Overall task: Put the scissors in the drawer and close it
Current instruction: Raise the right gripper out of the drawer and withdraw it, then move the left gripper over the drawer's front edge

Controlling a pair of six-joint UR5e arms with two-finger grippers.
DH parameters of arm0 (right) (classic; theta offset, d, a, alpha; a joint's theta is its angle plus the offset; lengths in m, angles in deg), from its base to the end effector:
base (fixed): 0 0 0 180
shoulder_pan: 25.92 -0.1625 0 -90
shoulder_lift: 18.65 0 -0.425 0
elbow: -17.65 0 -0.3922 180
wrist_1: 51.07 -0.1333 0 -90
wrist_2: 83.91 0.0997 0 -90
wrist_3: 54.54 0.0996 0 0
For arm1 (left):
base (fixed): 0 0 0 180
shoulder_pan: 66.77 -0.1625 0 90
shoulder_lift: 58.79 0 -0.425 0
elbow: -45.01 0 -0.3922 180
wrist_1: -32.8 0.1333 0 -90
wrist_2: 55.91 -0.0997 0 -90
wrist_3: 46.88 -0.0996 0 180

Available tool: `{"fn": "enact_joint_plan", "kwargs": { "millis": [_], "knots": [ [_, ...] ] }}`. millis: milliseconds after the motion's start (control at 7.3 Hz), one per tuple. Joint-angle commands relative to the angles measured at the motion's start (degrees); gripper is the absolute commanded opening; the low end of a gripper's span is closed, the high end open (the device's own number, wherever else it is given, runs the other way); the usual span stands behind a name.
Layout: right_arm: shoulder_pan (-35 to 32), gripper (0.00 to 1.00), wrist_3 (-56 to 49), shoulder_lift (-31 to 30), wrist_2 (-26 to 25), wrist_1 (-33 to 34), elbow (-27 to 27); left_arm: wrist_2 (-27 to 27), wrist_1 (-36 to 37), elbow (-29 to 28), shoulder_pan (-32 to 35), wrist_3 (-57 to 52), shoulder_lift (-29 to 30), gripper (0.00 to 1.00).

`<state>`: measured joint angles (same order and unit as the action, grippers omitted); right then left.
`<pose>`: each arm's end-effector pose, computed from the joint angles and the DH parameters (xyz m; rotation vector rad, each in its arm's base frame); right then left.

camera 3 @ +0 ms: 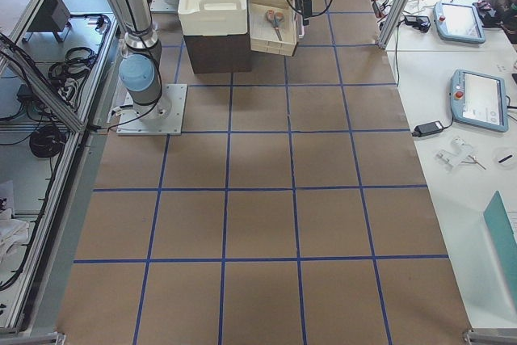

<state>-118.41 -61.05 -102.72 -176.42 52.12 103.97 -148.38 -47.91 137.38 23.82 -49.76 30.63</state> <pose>0.1528 -0.5465 0.4911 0.2350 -3.0685 0.2922 -0.1341 -0.4982 0.4896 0.0892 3.0881 -0.2011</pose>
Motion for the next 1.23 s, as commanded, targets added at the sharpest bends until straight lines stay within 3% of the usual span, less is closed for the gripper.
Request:
{"fn": "enact_joint_plan", "kwargs": {
  "millis": [0,137,411,685,1096],
  "knots": [
    [0.9,1.00,1.1,-2.2,-1.6,-1.2,0.3,-0.1,3.3,1.3,0.6,0.5,1.5,1.00],
    [1.3,1.00,1.1,-2.4,-4.1,-1.7,0.3,0.1,2.5,0.5,0.4,0.9,2.4,1.00],
    [1.6,1.00,2.7,-2.4,-3.5,-2.4,0.3,0.3,3.1,0.2,0.8,1.7,4.5,1.00],
    [1.3,1.00,13.4,-3.1,3.0,-4.0,0.3,-0.5,0.9,-6.6,5.5,2.2,10.4,1.00],
    [1.3,1.00,13.5,-3.8,2.4,-6.4,0.5,2.3,3.1,-14.1,11.3,14.4,19.4,1.00]
  ]
}}
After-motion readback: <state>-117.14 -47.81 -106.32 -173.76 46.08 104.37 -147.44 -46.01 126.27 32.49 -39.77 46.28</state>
